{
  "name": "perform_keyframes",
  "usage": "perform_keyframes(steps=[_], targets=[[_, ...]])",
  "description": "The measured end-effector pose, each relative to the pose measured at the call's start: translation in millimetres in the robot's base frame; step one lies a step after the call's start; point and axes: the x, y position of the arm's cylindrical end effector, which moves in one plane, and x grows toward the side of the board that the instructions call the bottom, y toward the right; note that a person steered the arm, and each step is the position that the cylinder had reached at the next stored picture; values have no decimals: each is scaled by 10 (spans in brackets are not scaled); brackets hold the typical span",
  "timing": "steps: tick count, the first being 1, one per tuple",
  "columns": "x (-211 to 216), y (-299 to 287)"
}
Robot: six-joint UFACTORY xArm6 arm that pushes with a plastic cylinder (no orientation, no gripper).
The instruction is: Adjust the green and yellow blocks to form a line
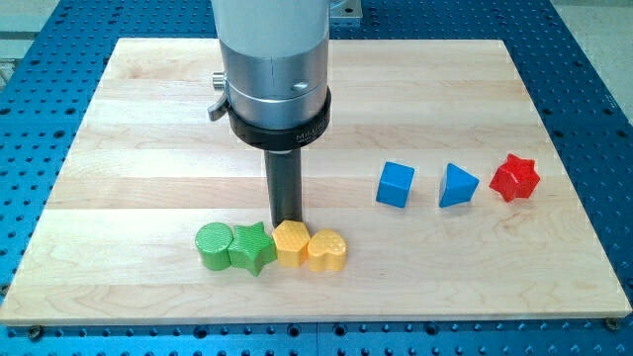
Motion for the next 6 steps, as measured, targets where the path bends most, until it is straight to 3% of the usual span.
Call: perform_keyframes(steps=[3, 4, 6], targets=[[72, 32], [79, 487], [496, 1247]])
